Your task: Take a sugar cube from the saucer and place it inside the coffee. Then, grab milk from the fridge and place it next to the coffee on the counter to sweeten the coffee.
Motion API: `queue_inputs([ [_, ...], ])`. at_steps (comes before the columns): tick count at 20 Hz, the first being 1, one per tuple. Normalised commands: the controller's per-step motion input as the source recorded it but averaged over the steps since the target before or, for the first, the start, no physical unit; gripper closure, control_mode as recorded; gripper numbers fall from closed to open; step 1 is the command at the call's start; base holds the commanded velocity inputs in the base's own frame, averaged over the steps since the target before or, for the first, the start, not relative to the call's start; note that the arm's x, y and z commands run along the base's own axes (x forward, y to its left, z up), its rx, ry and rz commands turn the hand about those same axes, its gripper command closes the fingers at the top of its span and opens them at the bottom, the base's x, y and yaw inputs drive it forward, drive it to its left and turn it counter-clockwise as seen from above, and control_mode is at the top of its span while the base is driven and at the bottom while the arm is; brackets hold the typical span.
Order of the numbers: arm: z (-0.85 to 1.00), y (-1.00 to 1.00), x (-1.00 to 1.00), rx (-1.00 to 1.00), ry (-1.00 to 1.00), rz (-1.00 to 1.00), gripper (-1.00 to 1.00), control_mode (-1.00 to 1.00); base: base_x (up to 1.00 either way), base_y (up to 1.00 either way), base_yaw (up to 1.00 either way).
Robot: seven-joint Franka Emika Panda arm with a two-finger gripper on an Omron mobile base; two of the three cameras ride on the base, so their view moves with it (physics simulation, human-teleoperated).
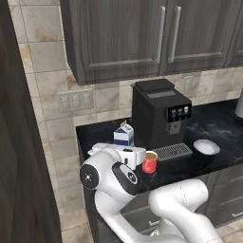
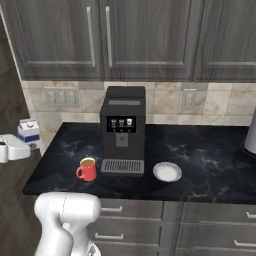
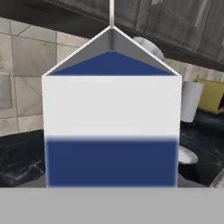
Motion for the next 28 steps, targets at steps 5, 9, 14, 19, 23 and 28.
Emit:
queue_inputs([
  [5,-0.07,0.08,0.00,0.21,-0.09,-0.17,1.00,-1.00,0.00,0.00,0.00],
  [9,-0.20,0.11,0.01,0.17,-0.10,-0.16,1.00,-1.00,0.00,0.00,0.00],
  [14,-0.39,0.04,0.06,0.08,-0.06,-0.21,1.00,-1.00,0.00,0.00,0.00],
  [19,-0.40,0.00,0.28,0.00,0.02,-0.19,1.00,-1.00,0.00,0.00,0.00],
  [23,-0.35,0.06,0.36,0.00,0.07,-0.15,1.00,-1.00,0.00,0.00,0.00],
  [28,-0.43,0.21,0.32,0.00,0.14,-0.11,1.00,-1.00,0.00,0.00,0.00],
])
